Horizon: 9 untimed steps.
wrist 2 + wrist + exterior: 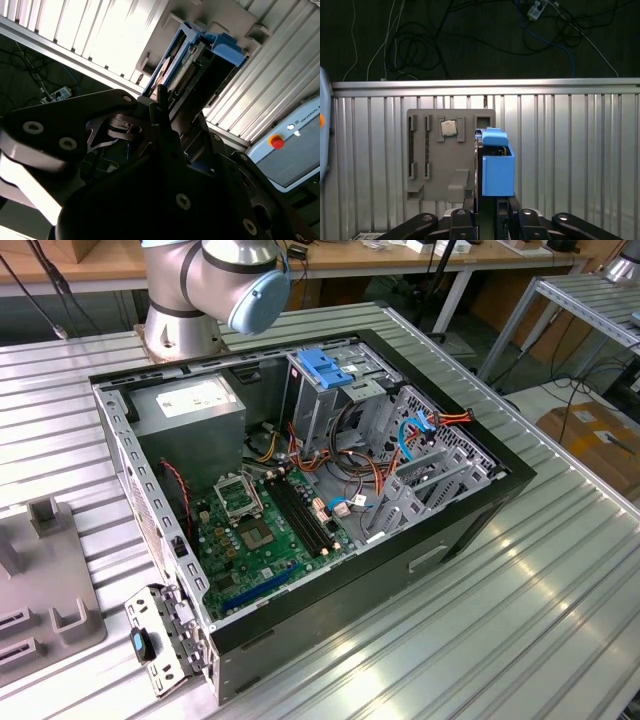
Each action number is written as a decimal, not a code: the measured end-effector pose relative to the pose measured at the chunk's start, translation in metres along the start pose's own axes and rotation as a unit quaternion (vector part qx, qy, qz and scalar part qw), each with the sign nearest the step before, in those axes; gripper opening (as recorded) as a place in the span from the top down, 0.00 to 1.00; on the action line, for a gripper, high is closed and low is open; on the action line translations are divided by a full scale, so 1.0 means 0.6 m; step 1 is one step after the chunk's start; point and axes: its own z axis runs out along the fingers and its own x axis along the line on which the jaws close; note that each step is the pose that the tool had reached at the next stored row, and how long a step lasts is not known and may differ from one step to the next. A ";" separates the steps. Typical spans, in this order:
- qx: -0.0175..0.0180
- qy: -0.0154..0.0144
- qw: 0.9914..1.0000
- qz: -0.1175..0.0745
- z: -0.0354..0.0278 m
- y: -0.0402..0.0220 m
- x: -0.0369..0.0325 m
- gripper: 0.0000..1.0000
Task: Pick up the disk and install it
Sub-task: 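Pick up the disk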
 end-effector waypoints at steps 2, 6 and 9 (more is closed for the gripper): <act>0.000 0.000 1.000 0.000 0.000 0.000 0.000 0.65; 0.000 0.000 1.000 0.000 -0.001 0.000 0.000 0.65; 0.000 0.000 1.000 0.000 -0.006 0.000 0.000 0.65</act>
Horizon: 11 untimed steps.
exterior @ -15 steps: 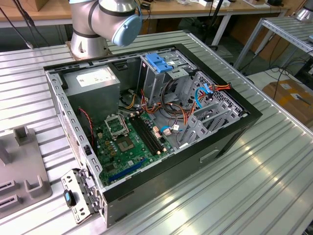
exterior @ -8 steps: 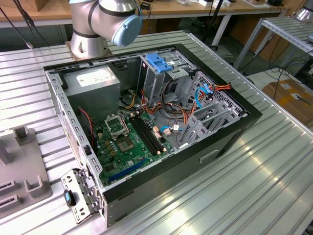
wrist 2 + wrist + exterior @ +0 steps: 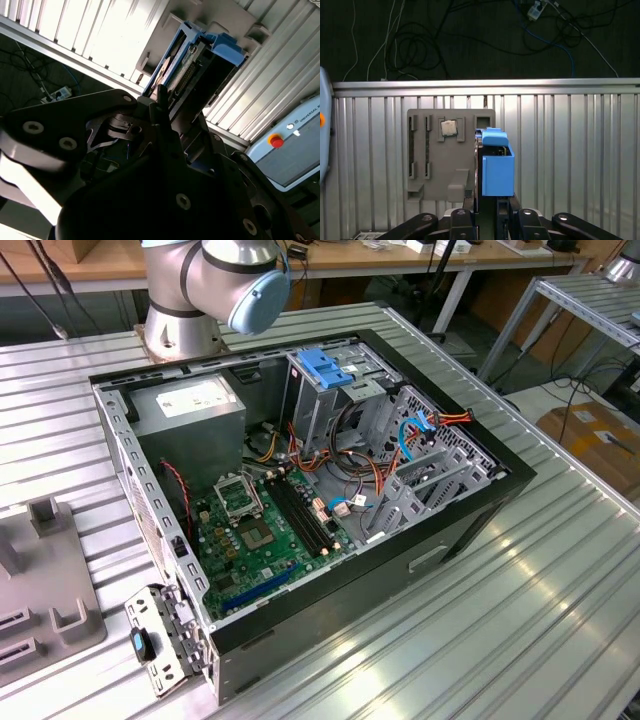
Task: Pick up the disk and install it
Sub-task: 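Pick up the disk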
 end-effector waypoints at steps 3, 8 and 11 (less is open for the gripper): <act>0.000 0.000 1.000 0.000 -0.006 0.000 0.000 0.65; 0.000 0.000 1.000 0.000 -0.009 0.000 0.000 0.65; 0.000 0.000 1.000 0.000 -0.009 0.000 0.000 0.65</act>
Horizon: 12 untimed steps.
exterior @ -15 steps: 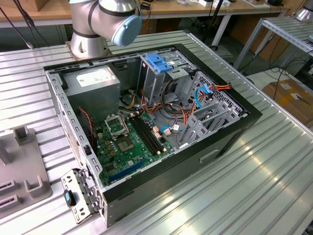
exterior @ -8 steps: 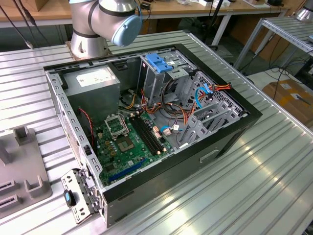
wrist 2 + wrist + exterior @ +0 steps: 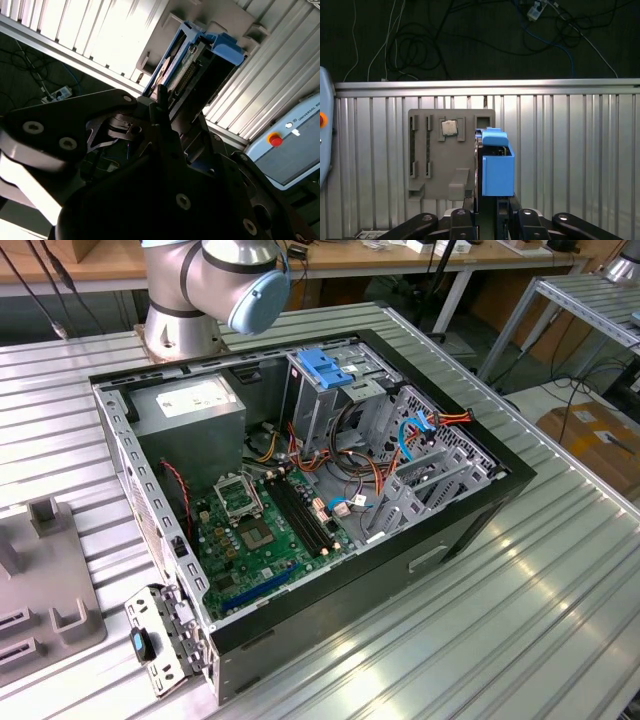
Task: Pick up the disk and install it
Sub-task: 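Pick up the disk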
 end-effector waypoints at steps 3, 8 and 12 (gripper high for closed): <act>0.000 0.000 1.000 0.000 0.000 0.000 0.000 0.65; 0.000 0.000 1.000 0.000 0.000 -0.009 0.000 0.65; 0.000 0.000 1.000 0.000 0.000 -0.021 0.000 0.65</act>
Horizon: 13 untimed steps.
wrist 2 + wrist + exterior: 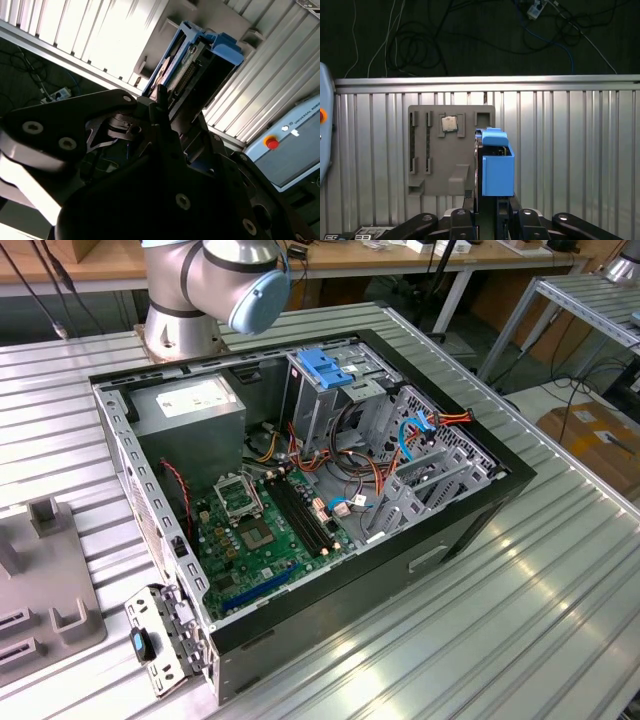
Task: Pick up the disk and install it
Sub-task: 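Pick up the disk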
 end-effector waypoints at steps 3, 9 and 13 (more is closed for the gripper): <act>0.000 0.000 1.000 0.000 0.000 -0.007 0.000 0.65; 0.000 0.000 1.000 0.000 0.000 -0.028 -0.001 0.65; 0.000 0.000 1.000 0.000 0.001 -0.043 -0.001 0.65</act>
